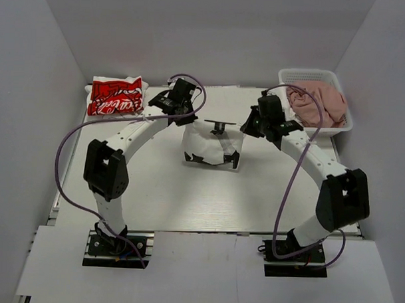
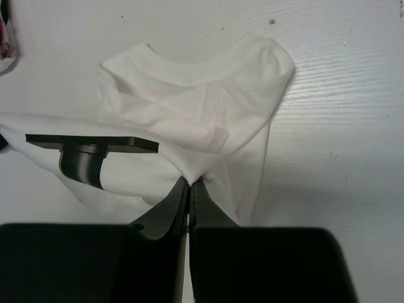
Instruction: Fold and stack the t-shirts
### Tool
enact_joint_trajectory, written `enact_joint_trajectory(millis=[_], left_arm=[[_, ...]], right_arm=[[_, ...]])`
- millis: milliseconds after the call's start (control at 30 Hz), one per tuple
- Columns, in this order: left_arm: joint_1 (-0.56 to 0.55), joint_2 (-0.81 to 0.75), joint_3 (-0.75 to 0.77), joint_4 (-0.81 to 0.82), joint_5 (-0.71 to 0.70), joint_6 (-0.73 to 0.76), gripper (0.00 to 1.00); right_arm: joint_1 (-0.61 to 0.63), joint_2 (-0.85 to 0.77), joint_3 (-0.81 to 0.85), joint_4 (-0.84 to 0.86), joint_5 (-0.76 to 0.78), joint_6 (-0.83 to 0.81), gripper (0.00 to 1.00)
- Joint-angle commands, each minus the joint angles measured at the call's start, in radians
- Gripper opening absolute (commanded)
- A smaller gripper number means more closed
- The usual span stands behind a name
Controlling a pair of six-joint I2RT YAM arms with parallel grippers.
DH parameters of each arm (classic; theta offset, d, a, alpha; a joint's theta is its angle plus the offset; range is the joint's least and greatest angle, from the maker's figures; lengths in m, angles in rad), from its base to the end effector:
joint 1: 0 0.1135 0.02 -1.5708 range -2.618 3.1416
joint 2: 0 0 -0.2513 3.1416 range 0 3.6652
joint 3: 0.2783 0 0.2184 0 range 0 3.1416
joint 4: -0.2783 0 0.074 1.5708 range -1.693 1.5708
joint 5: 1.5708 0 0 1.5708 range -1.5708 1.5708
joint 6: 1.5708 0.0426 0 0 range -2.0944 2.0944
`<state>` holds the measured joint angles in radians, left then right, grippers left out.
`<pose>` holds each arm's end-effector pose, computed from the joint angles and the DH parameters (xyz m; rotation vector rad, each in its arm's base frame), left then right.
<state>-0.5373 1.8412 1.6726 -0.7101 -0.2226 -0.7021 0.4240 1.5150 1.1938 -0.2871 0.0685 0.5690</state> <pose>0.3295 -0.1854 0.2906 -0.2987 2.4228 -0.2889 0.2927 0.1289 0.2885 0.2004 2.2105 0.4852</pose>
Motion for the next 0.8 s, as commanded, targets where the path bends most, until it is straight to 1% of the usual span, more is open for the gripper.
enact_joint_trajectory(millis=[0,33,100,133,200,233,267,400,433,467,500,533,567,633,700,733,767], left_arm=[[0.033,0.067,0.102,0.015,-0.003,0.056,0.0],[0.045,0.09,0.119,0.026,0.006,0.065,0.0],[0.056,0.137,0.18,0.026,0.02,0.088,0.0],[0.065,0.188,0.202,0.026,0.02,0.101,0.0],[0.077,0.236,0.258,0.017,0.038,0.11,0.0],[0.077,0.259,0.275,0.017,0.048,0.11,0.0],[0.086,0.3,0.303,0.017,0.048,0.119,0.0],[0.097,0.393,0.381,-0.003,0.103,0.141,0.0],[0.108,0.412,0.401,-0.014,0.103,0.151,0.06],[0.108,0.426,0.439,-0.028,0.114,0.151,0.16],[0.108,0.437,0.455,-0.049,0.114,0.151,0.3],[0.108,0.437,0.464,-0.049,0.114,0.151,0.77],[0.117,0.437,0.464,-0.049,0.105,0.151,0.98],[0.117,0.414,0.438,-0.049,0.104,0.151,1.0],[0.117,0.365,0.374,-0.036,0.095,0.161,1.0],[0.117,0.346,0.346,-0.023,0.095,0.161,1.0],[0.117,0.328,0.29,-0.014,0.107,0.17,1.0]], right_arm=[[-0.039,0.069,0.108,0.043,-0.015,-0.021,0.0],[-0.053,0.129,0.15,0.043,-0.024,-0.027,0.0],[-0.07,0.183,0.177,0.046,-0.039,-0.024,0.0],[-0.076,0.201,0.205,0.037,-0.051,-0.021,0.0],[-0.088,0.29,0.248,0.035,-0.058,-0.018,0.0],[-0.094,0.29,0.257,0.035,-0.091,-0.018,0.0],[-0.102,0.344,0.271,0.034,-0.113,-0.018,0.0],[-0.113,0.444,0.372,-0.01,-0.134,-0.002,0.0],[-0.114,0.47,0.397,-0.011,-0.141,0.0,0.26],[-0.114,0.493,0.423,-0.015,-0.151,0.0,0.51],[-0.113,0.502,0.438,-0.027,-0.15,-0.003,0.9],[-0.114,0.513,0.466,-0.038,-0.148,-0.009,0.9],[-0.111,0.524,0.481,-0.056,-0.122,-0.012,0.9],[-0.108,0.508,0.49,-0.07,-0.111,-0.021,0.9],[-0.105,0.453,0.44,-0.067,-0.104,-0.021,0.9],[-0.105,0.435,0.422,-0.035,-0.107,-0.021,0.9],[-0.106,0.418,0.338,-0.017,-0.117,-0.021,0.9]])
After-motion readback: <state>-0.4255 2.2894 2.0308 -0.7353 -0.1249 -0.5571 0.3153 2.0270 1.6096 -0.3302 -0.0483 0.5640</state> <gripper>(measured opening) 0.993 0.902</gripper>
